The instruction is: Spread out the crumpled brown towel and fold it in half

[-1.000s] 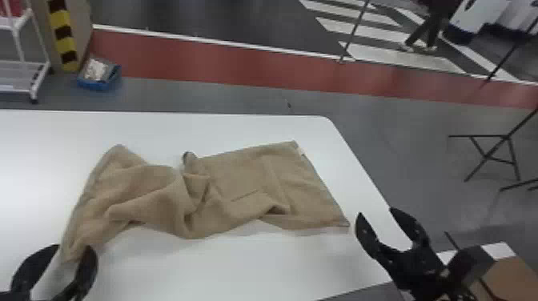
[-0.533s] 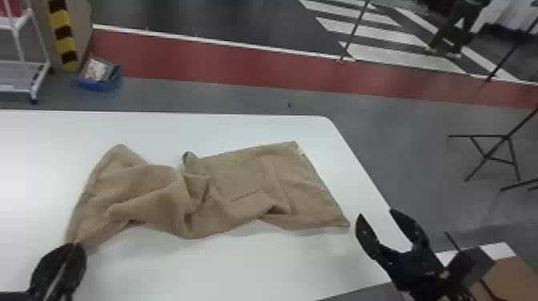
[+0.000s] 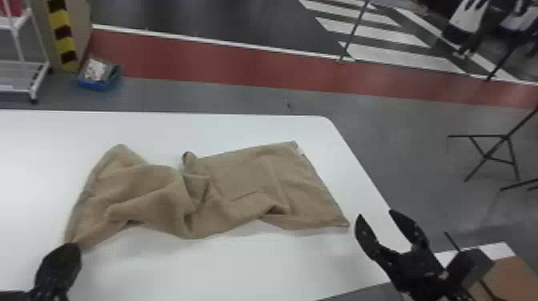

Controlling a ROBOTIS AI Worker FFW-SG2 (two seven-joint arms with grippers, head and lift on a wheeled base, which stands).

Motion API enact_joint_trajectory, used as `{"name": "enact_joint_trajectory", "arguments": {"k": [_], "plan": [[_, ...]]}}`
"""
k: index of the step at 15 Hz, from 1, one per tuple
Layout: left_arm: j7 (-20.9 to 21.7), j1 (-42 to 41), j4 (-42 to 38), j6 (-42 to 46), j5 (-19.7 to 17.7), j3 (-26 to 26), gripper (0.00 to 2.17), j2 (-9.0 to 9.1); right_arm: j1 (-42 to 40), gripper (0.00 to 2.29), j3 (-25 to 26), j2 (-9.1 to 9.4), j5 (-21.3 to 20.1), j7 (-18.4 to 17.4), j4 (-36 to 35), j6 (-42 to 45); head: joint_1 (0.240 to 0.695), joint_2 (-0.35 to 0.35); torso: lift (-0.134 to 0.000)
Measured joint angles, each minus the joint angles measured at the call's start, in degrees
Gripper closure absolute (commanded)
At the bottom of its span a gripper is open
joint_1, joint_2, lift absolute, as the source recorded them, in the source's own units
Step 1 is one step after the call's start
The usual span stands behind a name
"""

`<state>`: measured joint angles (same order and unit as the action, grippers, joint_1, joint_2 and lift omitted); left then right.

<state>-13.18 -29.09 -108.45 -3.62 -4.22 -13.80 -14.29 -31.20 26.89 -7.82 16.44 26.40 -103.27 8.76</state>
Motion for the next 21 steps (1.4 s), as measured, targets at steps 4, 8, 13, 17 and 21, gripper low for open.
{"name": "enact_joint_trajectory", "arguments": {"k": [4,8,13,17,21], "plan": [[0.14,-0.08,-0.28,1.79,0.0,0.14,0.16,-0.05,0.08,0.21,-0.08,0.0,0.18,0.04,0.41,0.69,0.695,-0.335,-0.125],[0.99,-0.17,-0.04,1.56,-0.17,0.35,0.16,-0.21,0.12,0.21,-0.1,0.0,0.25,0.03,0.53,0.77,0.695,-0.336,-0.125],[1.24,0.06,0.94,0.69,-0.26,0.66,0.21,-0.23,0.34,0.21,-0.37,0.0,0.21,-0.01,0.46,0.77,0.695,-0.328,-0.125],[1.64,0.09,0.82,0.55,-0.26,0.78,0.36,-0.26,0.44,0.21,-0.44,-0.06,0.18,0.03,0.35,0.77,0.695,-0.324,-0.125],[4.24,0.02,0.53,-0.5,-0.19,0.88,0.65,-0.28,0.44,0.21,-0.21,-0.08,0.26,0.04,0.34,0.77,0.695,-0.34,-0.125]]}}
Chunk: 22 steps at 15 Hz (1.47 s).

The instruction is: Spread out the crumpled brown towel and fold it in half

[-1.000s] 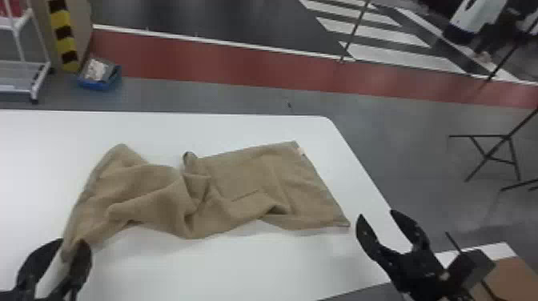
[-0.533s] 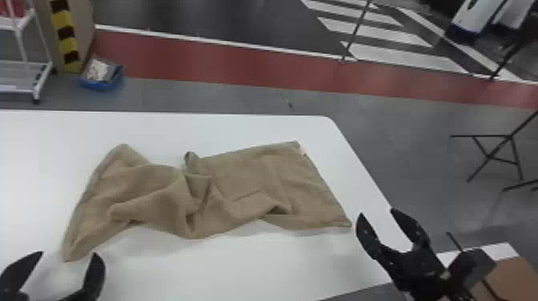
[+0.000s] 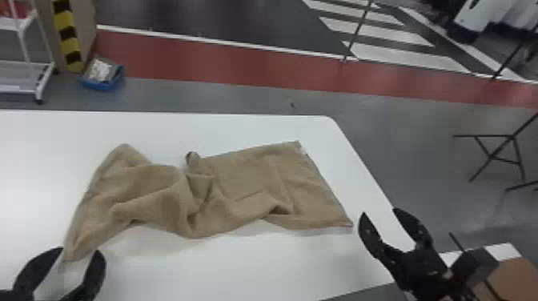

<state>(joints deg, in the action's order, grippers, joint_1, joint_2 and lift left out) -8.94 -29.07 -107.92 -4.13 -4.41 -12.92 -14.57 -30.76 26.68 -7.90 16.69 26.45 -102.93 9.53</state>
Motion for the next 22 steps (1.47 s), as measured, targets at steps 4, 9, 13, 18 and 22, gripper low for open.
{"name": "enact_joint_trajectory", "arguments": {"k": [4,9,13,18,22], "plan": [[0.26,-0.59,-0.83,0.03,0.05,0.21,1.09,-0.02,0.0,0.21,0.03,0.06,0.11,-0.01,0.07,0.0,0.695,-0.343,-0.125],[-0.31,-1.13,-1.56,0.66,-0.12,0.68,1.39,0.01,0.0,0.21,0.02,0.08,0.18,0.01,0.18,0.19,0.695,-0.336,-0.125],[-1.03,-1.44,-1.67,2.08,-0.22,0.78,1.39,0.01,0.37,0.21,0.0,0.08,-0.65,-0.32,1.06,0.59,0.695,-0.335,-0.125],[-1.1,-1.49,-1.7,2.41,-0.18,0.76,1.39,0.0,3.11,0.28,0.38,-0.05,-4.7,-0.78,3.81,-4.48,0.695,-0.344,-0.125],[-1.12,-1.23,-1.29,2.36,-0.1,0.58,1.39,0.18,7.06,0.28,0.11,-0.37,-5.19,-0.6,7.09,-8.98,0.695,-0.349,-0.125]]}}
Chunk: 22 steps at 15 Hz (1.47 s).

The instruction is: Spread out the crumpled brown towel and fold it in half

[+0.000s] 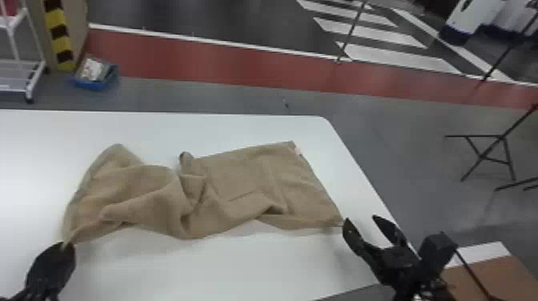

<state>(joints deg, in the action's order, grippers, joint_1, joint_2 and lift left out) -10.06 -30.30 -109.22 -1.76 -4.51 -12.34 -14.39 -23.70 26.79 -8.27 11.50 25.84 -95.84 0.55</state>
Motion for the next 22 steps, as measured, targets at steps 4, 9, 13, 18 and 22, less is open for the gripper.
{"name": "enact_joint_trajectory", "arguments": {"k": [4,9,13,18,22], "plan": [[-0.01,-0.24,-0.04,-0.12,0.07,0.07,1.39,-0.1,1.37,0.35,-0.66,0.01,-1.72,0.0,0.59,-2.26,0.695,-0.338,-0.125],[0.04,-0.11,0.1,-0.13,0.11,0.05,1.39,-0.03,2.53,0.41,-1.5,-0.1,-4.6,0.0,0.74,-6.33,0.695,-0.326,-0.125],[0.04,-0.1,0.14,-0.13,0.03,0.12,1.39,-0.13,3.09,0.68,-1.56,-0.22,-5.2,0.55,0.98,-7.53,0.695,-0.324,-0.125],[0.04,-0.1,-0.01,-0.13,0.03,0.17,1.39,-0.19,3.21,1.18,-1.57,-0.26,-4.93,2.32,0.41,-9.16,0.695,-0.315,-0.125],[0.13,-0.95,-2.31,-0.69,0.27,0.99,1.39,-0.25,2.6,1.18,-1.23,-0.17,-4.18,4.16,-1.99,-11.41,0.695,-0.303,-0.125]]}}
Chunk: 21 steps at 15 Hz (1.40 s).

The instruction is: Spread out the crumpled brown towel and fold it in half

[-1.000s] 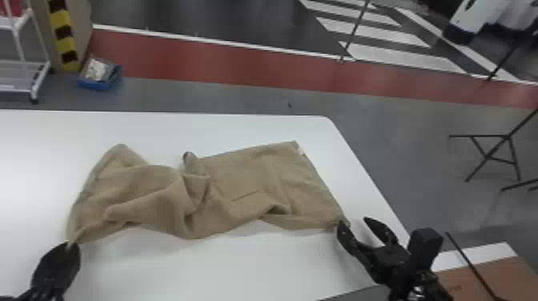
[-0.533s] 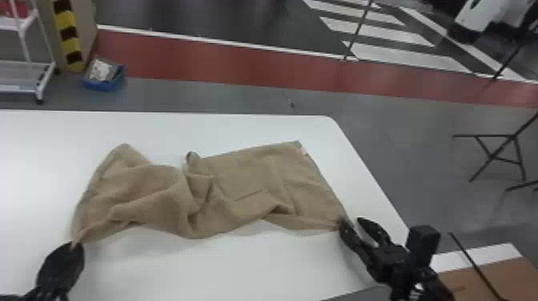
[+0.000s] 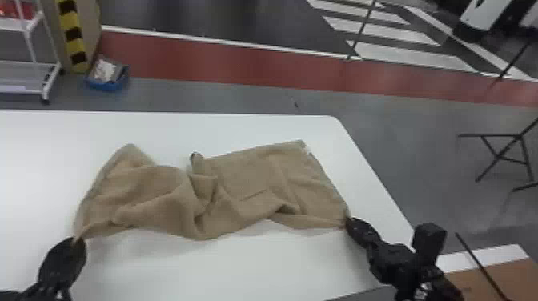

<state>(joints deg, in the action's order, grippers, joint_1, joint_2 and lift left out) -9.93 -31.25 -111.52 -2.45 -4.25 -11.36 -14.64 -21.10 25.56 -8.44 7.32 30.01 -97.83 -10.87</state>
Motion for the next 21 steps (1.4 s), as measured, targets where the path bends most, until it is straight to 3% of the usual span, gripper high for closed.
{"name": "enact_joint_trajectory", "arguments": {"k": [9,13,15,18,21], "plan": [[-0.66,-2.5,-20.54,-9.29,-2.02,10.05,1.39,-1.12,0.59,1.18,6.93,-0.67,3.69,2.25,-20.37,-16.56,0.695,-0.235,-0.125],[-1.72,-1.13,-25.44,-19.84,-5.56,15.8,1.39,-1.83,5.17,1.18,9.09,-3.82,5.76,1.83,-24.91,-25.63,0.695,-0.195,-0.125],[-1.67,3.54,-25.32,-28.86,-8.51,18.0,1.39,-1.75,9.98,1.18,7.34,-5.19,4.34,1.49,-23.5,-27.98,0.695,-0.169,-0.125],[-1.32,13.51,-20.84,-37.05,-10.03,18.4,1.39,-1.08,19.27,1.18,0.77,-6.84,-0.89,0.93,-16.36,-28.93,0.694,-0.115,-0.125],[-1.02,24.95,-12.1,-39.26,-10.19,16.92,1.39,-1.08,29.08,1.18,-5.18,-7.5,-3.97,-0.27,-6.72,-27.65,0.644,-0.081,-0.125]]}}
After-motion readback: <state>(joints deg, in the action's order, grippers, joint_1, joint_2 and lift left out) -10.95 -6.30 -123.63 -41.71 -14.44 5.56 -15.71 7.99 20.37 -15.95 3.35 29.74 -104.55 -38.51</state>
